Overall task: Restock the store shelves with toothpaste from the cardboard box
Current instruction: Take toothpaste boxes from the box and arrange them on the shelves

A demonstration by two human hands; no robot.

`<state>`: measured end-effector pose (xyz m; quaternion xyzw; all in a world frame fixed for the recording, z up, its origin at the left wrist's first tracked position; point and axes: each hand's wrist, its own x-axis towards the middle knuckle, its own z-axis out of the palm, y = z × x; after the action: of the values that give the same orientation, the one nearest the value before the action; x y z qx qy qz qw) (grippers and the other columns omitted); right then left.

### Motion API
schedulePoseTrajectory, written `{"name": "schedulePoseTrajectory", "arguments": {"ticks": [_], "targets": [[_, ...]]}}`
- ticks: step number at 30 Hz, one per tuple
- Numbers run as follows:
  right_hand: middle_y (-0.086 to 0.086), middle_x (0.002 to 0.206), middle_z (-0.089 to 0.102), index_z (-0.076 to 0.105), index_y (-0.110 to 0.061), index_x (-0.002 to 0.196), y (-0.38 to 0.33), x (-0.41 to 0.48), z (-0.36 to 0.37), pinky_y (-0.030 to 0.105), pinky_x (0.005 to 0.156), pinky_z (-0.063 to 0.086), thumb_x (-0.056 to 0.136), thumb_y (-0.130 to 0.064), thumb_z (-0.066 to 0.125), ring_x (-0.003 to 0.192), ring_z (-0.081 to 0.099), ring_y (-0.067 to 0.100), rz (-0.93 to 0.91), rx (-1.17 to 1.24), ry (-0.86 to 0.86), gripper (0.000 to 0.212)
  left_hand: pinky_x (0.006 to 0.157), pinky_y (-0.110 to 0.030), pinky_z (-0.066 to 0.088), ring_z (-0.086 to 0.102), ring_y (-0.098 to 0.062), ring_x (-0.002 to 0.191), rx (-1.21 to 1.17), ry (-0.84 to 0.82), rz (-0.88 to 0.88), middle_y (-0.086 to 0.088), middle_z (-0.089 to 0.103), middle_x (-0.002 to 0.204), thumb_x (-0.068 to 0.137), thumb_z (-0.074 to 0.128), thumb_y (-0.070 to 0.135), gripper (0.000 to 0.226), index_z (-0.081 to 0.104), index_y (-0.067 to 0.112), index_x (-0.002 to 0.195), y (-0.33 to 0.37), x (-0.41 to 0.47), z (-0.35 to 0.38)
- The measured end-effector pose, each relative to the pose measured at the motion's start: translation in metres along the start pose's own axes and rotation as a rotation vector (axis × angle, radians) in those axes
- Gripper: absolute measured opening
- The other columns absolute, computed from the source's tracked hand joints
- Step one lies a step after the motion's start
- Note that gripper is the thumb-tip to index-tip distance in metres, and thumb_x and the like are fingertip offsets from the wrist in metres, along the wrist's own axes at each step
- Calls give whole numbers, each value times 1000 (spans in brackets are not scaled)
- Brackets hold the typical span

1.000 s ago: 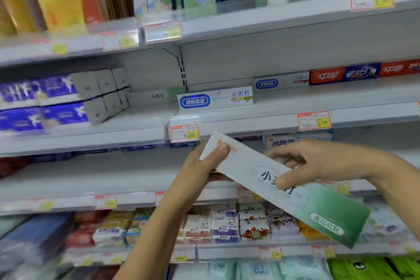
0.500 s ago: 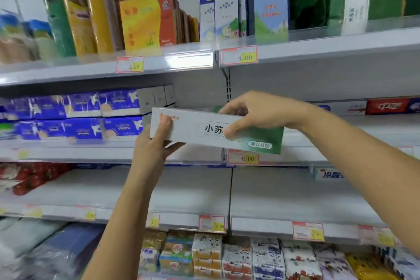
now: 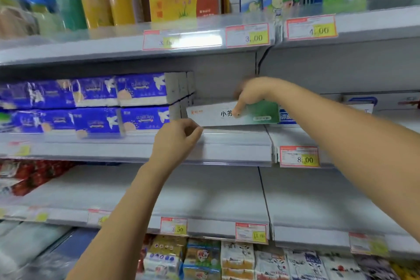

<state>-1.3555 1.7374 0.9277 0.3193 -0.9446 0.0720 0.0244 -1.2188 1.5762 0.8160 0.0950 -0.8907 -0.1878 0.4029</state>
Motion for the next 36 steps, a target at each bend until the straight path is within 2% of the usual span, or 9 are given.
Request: {"name": "schedulePoseTrajectory", "arguments": {"ticks": [2,6,9,16,21,25,30,33,36], "targets": [[10,139,48,47,-5,136,-6,14,6,34,96,40,82,-39,71,123,49,30,16,39,10,68,62,-27,39,62,-20,78,69,6,14,4,69,77,90,55,35,22,71,20,87,-1,5,7],[7,129,57,55,-4,130,-9,41,13,34,97,47,76,-36,77,113,56,27,-35,42,36,66,61,-32,40,59,-30,76,255,9,151,-7,69,79,96,35,39,42,67,14,85,-4,9,15],[8,131,55,52,-7,133,-7,55,20,33,95,47,75,-33,78,115,55,26,-71,-4,73,68,61,-34,41,58,-33,74,293,5,228,-9,69,80,86,21,41,52,66,15,86,-7,9,15],[14,125,60,61,-1,121,2,82,33,36,95,49,73,-29,80,113,57,30,-53,-26,167,58,60,-33,38,57,-34,73,256,4,244,-10,68,79,90,26,37,47,66,14,85,-8,10,16],[14,125,60,60,-5,124,9,101,51,33,93,49,78,-22,76,112,57,30,-27,-91,248,52,62,-34,38,57,-34,72,222,5,243,-11,68,77,85,23,38,51,67,13,86,-7,9,16],[14,120,62,64,-6,120,13,123,61,30,87,50,79,-8,67,106,59,30,-34,-139,268,41,61,-33,35,57,-34,73,209,7,251,-12,67,77,85,23,37,51,67,12,86,-8,9,15],[14,121,62,62,-6,121,19,136,61,33,90,50,81,-7,65,109,59,31,-46,-178,283,40,65,-34,39,57,-33,73,193,-22,222,-11,67,76,86,23,37,50,67,12,86,-6,7,15],[14,120,61,62,-4,120,20,138,62,32,90,49,82,-3,63,108,58,32,-59,-197,295,38,68,-34,39,58,-33,76,183,-46,190,-11,67,79,97,32,32,41,67,12,89,-3,8,14],[16,115,63,63,-2,117,19,135,60,32,86,50,82,-1,62,104,60,33,-76,-220,304,35,66,-32,35,57,-33,77,186,-34,170,-11,67,80,99,39,25,32,67,12,91,-2,8,14]]}}
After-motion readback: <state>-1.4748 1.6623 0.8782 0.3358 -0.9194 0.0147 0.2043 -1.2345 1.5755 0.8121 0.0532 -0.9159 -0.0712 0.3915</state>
